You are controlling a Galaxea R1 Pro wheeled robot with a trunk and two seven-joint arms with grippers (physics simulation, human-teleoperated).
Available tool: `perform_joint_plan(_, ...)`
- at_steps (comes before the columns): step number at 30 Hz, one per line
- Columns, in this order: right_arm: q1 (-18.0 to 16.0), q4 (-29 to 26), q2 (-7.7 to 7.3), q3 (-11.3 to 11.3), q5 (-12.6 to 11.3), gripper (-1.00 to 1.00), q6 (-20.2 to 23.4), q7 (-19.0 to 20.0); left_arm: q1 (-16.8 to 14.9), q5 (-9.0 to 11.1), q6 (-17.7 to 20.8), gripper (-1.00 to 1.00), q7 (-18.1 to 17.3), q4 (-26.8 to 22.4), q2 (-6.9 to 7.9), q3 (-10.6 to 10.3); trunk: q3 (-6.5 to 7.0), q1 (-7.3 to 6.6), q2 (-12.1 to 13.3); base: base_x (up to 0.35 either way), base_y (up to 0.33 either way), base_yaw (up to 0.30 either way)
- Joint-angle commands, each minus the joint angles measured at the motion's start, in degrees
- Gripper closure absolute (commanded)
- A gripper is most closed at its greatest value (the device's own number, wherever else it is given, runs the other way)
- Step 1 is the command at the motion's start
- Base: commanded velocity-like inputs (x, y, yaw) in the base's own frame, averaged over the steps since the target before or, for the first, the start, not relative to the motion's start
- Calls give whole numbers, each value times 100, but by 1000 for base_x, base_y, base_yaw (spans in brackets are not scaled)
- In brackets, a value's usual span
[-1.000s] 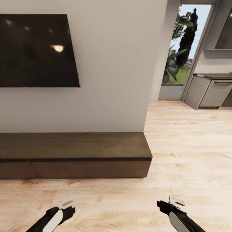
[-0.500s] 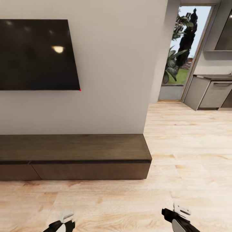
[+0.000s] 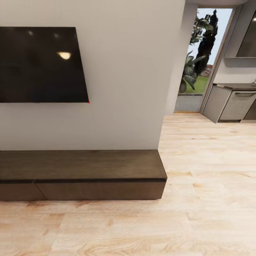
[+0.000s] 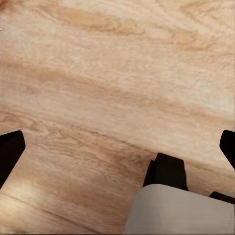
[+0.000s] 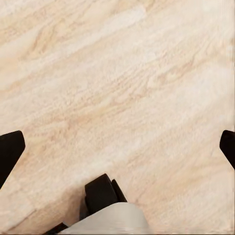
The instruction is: Place each of the two pumpkins and all three candles from the living room inside a cabinet in the living room (use any cabinet), then make sure every cabinet is closed, and position the cauldron so it is next to a table in the living room.
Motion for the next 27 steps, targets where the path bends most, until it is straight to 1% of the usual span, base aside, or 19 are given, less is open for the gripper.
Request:
perform_joint_plan(1,73,107,2,50,-63,-100,-79,128,134,26,-37,-100,-9,26,13,-75,14,-23,39,0,0,0)
perform_joint_plan(3,138,180,8,47,-72,-100,-150,237,300,-5,-213,-100,-35,54,14,-105,50,-67,120,0,0,0)
perform_joint_plan(5,156,201,11,46,-64,-100,-182,275,414,-99,-357,-100,-44,65,15,-134,86,-111,200,0,0,0)
perform_joint_plan(6,165,216,12,46,-65,-100,-205,289,508,-217,-467,-100,-48,68,15,-152,104,-133,240,0,0,0)
perform_joint_plan(9,173,228,13,46,-81,-100,-294,307,626,-345,-574,-100,-52,72,7,-172,158,-199,360,0,0,0)
perform_joint_plan(16,175,227,14,46,-97,-100,-453,313,674,-379,-601,-100,-53,76,7,-177,284,-353,641,0,0,0)
perform_joint_plan(19,175,227,13,40,-136,-100,-462,313,723,-382,-632,-100,-53,74,13,-177,337,-419,761,0,0,0)
perform_joint_plan(22,175,235,20,37,-159,-100,-461,309,758,-377,-741,-100,-53,76,14,-177,391,-484,882,0,0,0)
perform_joint_plan(27,175,240,15,34,-169,-100,-434,305,797,-374,-774,-100,-53,80,13,-177,481,-594,1082,0,0,0)
